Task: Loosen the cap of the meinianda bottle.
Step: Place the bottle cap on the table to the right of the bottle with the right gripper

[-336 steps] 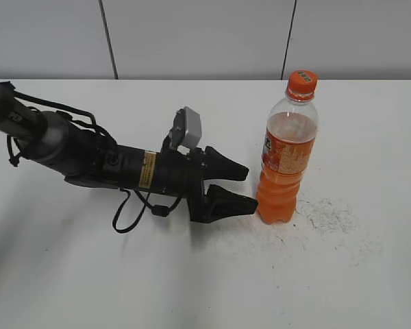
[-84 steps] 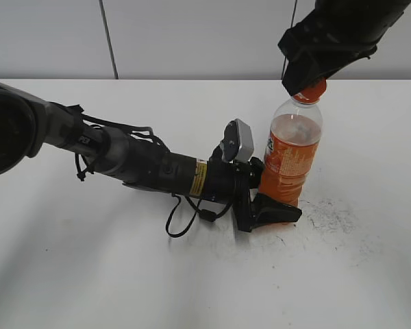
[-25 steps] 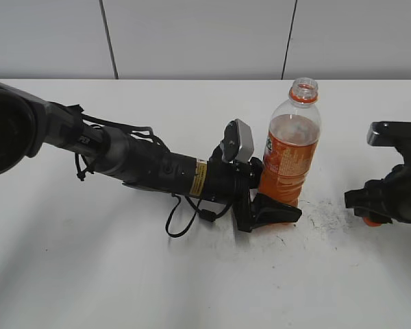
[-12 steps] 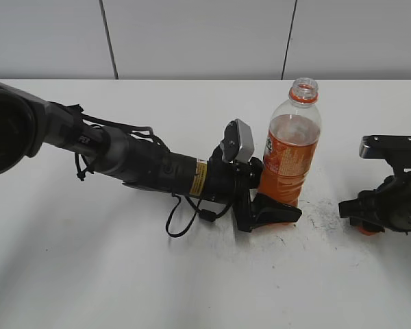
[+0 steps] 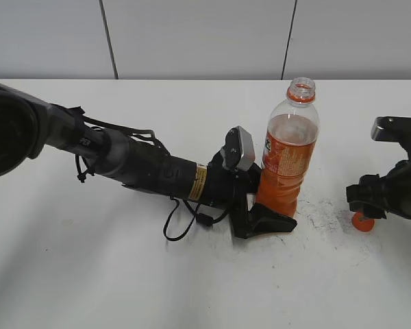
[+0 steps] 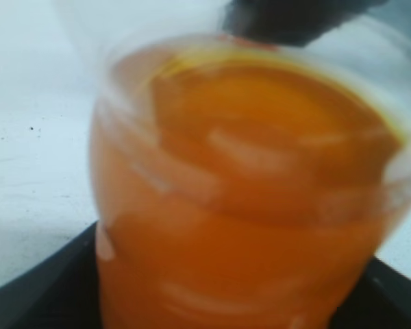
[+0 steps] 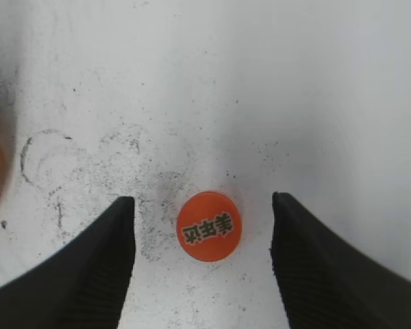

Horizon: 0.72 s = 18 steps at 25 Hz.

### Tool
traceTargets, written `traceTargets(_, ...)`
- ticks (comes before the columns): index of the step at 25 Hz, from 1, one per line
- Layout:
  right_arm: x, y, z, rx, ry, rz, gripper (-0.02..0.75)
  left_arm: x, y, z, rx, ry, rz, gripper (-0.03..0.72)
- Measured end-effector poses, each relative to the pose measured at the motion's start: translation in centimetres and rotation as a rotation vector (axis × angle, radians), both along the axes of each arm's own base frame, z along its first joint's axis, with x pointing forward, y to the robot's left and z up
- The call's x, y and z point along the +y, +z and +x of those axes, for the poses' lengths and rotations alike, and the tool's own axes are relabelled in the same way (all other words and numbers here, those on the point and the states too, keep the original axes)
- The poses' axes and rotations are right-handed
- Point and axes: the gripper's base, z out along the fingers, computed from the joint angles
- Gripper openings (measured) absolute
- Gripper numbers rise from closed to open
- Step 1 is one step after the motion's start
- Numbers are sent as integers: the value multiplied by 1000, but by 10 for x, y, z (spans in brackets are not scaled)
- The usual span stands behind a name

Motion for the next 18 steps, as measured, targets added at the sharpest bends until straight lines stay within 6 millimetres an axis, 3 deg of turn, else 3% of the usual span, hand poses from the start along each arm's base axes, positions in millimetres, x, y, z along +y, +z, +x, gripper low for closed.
traceTargets(8, 0, 19, -3, -53, 3, 12, 461, 9, 5, 3, 16, -35, 59, 664)
traceTargets(18, 0, 24, -4, -64, 4, 15, 461, 24, 23, 12, -24, -54, 206, 664)
